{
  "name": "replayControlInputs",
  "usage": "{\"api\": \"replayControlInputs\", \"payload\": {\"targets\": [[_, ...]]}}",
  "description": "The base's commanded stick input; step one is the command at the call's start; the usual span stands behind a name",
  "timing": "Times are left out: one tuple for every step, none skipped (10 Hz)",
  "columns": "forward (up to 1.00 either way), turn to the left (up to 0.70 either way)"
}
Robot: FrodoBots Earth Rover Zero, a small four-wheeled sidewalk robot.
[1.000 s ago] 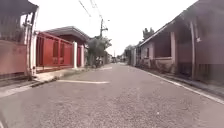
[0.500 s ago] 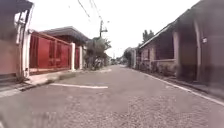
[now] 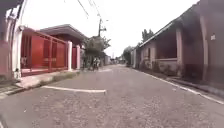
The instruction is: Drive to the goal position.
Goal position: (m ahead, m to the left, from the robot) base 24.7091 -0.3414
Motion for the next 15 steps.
{"api": "replayControlInputs", "payload": {"targets": [[0.7, 0.0], [0.7, 0.0], [0.7, 0.0], [0.7, 0.0], [0.7, 0.0], [0.7, 0.0], [0.7, 0.0], [0.7, 0.0], [0.69, 0.0], [0.68, 0.0], [0.68, 0.0], [0.68, 0.0], [0.68, 0.0], [0.68, 0.0], [0.69, 0.0]]}}
